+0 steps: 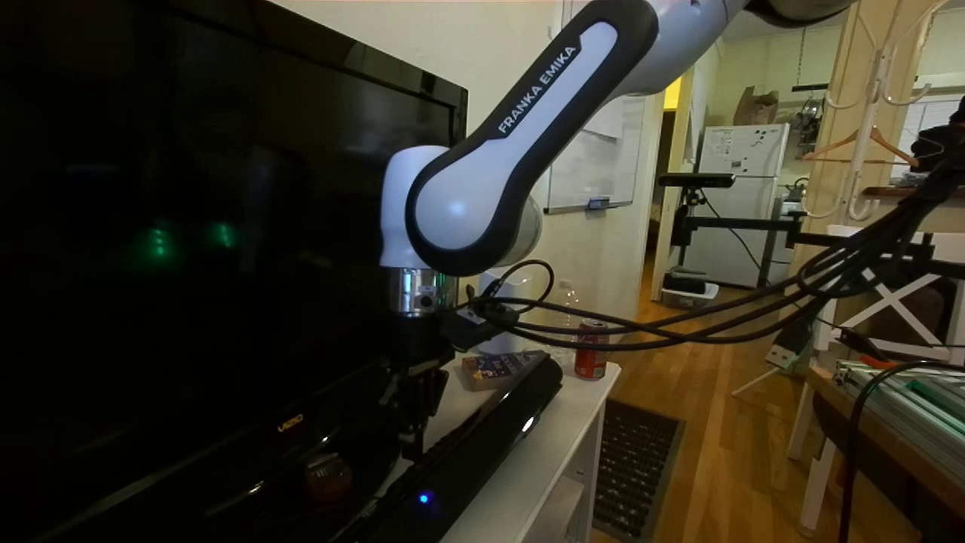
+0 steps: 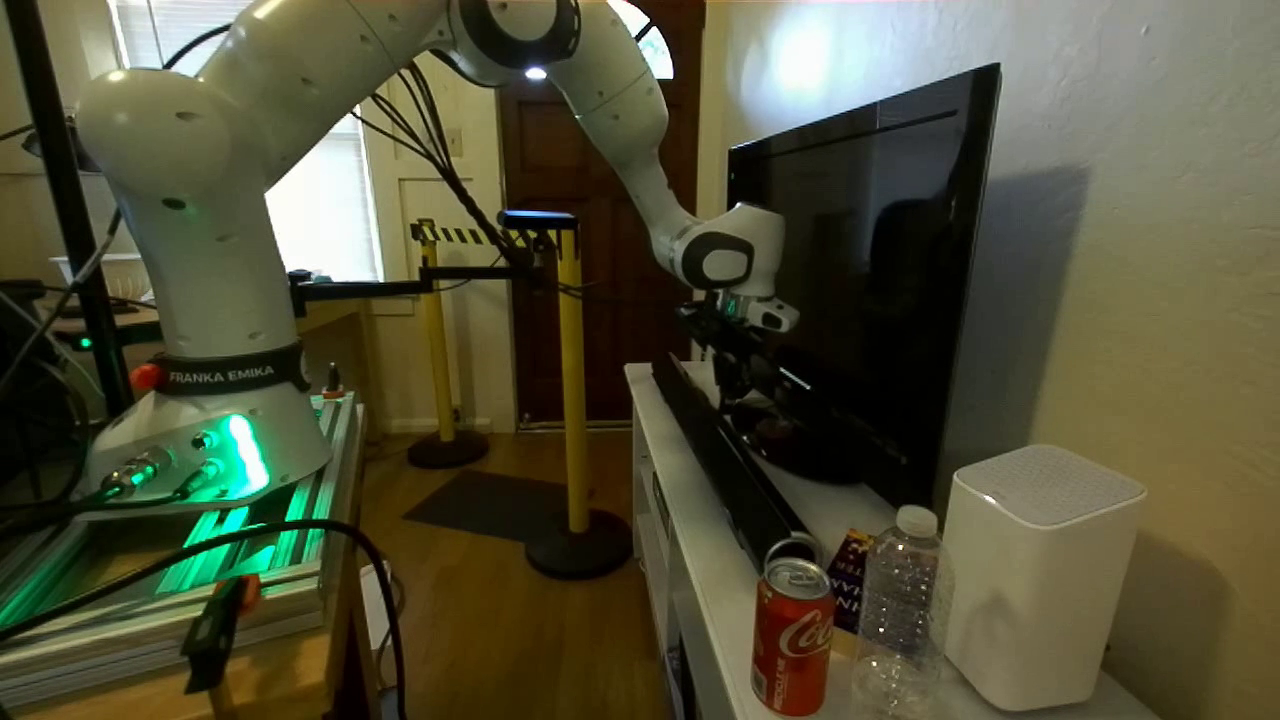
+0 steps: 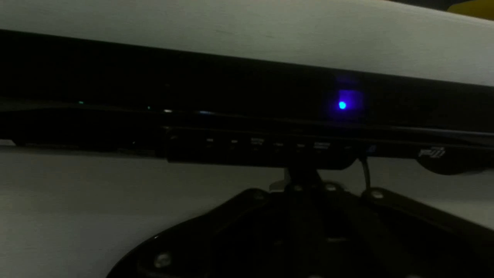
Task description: Flip a switch on the black object
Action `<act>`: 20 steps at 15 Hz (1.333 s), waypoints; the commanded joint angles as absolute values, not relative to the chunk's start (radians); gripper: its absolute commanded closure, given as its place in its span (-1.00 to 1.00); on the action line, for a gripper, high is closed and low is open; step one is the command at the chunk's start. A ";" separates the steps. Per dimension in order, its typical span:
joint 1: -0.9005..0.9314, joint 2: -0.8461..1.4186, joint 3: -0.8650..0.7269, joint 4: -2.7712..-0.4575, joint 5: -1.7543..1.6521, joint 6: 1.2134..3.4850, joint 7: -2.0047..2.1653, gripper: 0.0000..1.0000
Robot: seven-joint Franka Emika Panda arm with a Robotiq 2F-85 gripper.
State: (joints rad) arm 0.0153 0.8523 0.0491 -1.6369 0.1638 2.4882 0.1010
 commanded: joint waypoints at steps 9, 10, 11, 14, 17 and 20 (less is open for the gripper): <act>0.031 0.801 0.032 -1.648 0.156 2.451 0.133 1.00; 0.035 0.786 0.030 -1.658 0.154 2.450 0.137 1.00; 0.037 0.765 0.032 -1.673 0.156 2.446 0.139 1.00; 0.052 0.691 0.034 -1.719 0.156 2.407 0.159 0.46; 0.093 0.597 0.001 -1.780 0.126 2.334 0.239 0.09; 0.132 0.508 -0.032 -1.833 0.084 2.229 0.329 -0.32</act>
